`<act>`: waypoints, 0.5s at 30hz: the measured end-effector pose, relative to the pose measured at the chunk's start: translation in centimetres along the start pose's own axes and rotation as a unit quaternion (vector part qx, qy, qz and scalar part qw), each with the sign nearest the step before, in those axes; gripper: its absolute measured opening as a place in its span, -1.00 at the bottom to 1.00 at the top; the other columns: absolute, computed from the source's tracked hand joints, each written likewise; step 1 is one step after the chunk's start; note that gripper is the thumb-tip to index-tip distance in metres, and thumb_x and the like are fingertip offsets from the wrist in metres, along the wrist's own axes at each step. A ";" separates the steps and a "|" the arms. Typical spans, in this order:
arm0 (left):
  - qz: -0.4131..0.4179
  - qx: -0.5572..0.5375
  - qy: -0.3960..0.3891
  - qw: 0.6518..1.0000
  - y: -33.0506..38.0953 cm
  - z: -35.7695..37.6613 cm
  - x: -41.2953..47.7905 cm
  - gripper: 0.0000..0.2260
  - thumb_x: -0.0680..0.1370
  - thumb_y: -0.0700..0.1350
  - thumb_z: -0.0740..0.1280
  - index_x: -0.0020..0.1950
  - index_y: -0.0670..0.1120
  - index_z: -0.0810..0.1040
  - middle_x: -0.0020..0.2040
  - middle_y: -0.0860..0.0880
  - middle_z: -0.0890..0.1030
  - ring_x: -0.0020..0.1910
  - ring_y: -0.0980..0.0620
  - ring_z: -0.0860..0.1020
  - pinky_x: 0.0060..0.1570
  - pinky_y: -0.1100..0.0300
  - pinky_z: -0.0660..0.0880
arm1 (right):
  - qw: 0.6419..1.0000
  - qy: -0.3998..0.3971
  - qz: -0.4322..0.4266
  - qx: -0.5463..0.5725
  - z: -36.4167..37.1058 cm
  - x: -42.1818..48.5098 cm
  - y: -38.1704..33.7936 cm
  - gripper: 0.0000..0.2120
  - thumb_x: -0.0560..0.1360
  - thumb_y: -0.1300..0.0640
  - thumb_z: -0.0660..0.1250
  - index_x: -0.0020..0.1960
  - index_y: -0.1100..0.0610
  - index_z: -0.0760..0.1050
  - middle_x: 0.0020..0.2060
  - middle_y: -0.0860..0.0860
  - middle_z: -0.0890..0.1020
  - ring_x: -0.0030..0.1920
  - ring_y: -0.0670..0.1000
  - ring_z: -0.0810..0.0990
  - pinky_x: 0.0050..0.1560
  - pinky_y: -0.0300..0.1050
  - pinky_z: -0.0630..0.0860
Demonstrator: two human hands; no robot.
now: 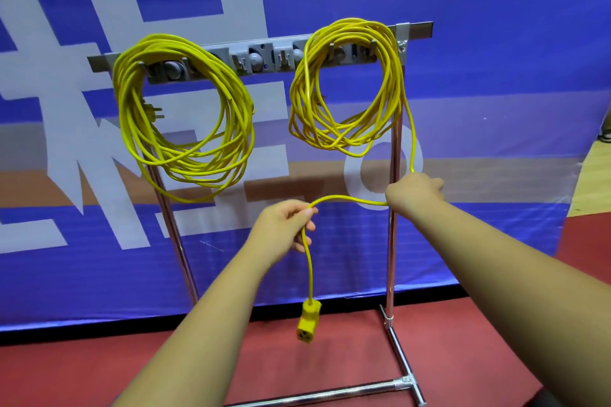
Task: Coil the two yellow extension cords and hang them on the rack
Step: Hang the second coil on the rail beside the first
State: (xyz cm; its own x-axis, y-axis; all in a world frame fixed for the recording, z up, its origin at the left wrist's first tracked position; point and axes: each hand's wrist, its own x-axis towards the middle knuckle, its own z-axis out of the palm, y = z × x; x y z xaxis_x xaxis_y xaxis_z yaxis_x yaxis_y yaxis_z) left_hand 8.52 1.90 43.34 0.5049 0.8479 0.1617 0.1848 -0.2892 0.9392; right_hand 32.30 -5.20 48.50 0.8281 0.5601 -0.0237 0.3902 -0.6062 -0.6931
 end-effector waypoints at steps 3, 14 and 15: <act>0.026 0.006 -0.009 1.000 4.5 -1.1 0.2 -0.86 0.69 -0.14 0.32 0.13 -0.12 0.67 -0.25 -0.01 0.65 -0.39 -0.01 0.61 -0.45 0.20 0.56 | 0.999 0.034 0.013 0.004 -0.7 -0.7 -1.4 -0.35 0.56 0.05 0.39 0.52 0.30 0.24 0.43 0.24 0.31 0.40 0.30 0.38 0.26 0.13 0.43; 0.251 0.416 0.113 0.867 16.1 -6.8 3.8 -0.86 0.68 -0.07 0.31 0.09 0.03 0.68 -0.13 -0.04 0.58 -0.09 -0.10 0.55 -0.11 0.05 0.48 | 0.937 0.056 -0.344 -0.002 -4.6 -3.7 -7.0 -0.89 0.52 0.18 0.30 0.00 0.12 0.57 -0.05 0.09 0.61 0.02 0.20 0.57 -0.09 -0.01 0.42; 0.277 0.452 0.127 0.838 16.6 -7.2 4.2 -0.87 0.67 -0.05 0.31 0.09 0.05 0.67 -0.11 -0.05 0.52 -0.04 -0.14 0.52 -0.10 0.01 0.47 | 0.927 0.040 -0.374 -0.002 -4.9 -4.0 -7.4 -0.91 0.52 0.20 0.29 -0.03 0.10 0.57 -0.09 0.05 0.62 -0.01 0.16 0.57 -0.12 -0.03 0.38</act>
State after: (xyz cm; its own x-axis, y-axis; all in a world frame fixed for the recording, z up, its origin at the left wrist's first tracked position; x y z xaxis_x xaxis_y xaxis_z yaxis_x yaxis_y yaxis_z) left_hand 7.61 3.85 61.76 0.5501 0.5059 0.6644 0.6027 -0.7912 0.1035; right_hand 28.03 -5.71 57.27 0.3523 0.7812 0.5154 0.8686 -0.0677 -0.4910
